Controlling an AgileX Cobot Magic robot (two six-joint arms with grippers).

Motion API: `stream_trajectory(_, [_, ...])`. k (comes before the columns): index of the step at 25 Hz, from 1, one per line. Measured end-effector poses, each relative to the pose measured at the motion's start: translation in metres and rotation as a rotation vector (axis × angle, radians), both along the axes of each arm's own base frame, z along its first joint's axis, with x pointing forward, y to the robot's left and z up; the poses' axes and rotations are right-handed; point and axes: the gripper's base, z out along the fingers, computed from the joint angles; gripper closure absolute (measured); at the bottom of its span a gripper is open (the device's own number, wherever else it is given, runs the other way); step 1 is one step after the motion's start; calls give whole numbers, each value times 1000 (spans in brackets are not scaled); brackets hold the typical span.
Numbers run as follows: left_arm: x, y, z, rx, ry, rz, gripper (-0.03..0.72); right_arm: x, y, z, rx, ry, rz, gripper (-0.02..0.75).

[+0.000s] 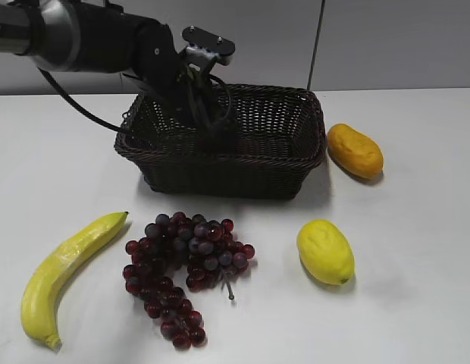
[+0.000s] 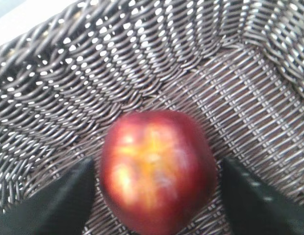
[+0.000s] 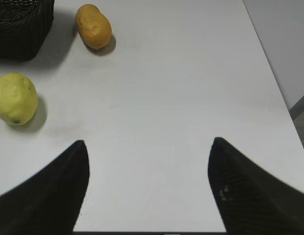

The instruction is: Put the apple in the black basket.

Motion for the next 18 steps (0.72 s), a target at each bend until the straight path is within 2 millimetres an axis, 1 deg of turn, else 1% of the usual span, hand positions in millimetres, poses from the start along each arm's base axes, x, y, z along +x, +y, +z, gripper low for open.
stream_trajectory(1, [-1, 0, 0, -6, 9, 5, 58, 0, 0, 0, 0, 0, 0, 165])
stream_trajectory(3, [-2, 0, 4, -13, 16, 9, 46, 0, 0, 0, 0, 0, 0, 165])
stream_trajectory(5, [-4, 1, 15, -24, 7, 9, 44, 0, 0, 0, 0, 0, 0, 165])
stream_trajectory(8, [-8, 4, 44, -54, -45, 8, 46, 0, 0, 0, 0, 0, 0, 165])
stream_trajectory(10, [-10, 10, 65, -75, -84, 14, 51, 0, 0, 0, 0, 0, 0, 165])
stream_trajectory(12, [-10, 20, 85, -94, -121, 31, 57, 0, 0, 0, 0, 0, 0, 165])
stream_trajectory(14, [-10, 35, 105, -107, -149, 59, 68, 0, 0, 0, 0, 0, 0, 165])
stream_trajectory(15, [-9, 45, 113, -107, -154, 77, 75, 0, 0, 0, 0, 0, 0, 165])
stream_trajectory(18, [-7, 79, 129, -90, -131, 143, 89, 0, 0, 0, 0, 0, 0, 165])
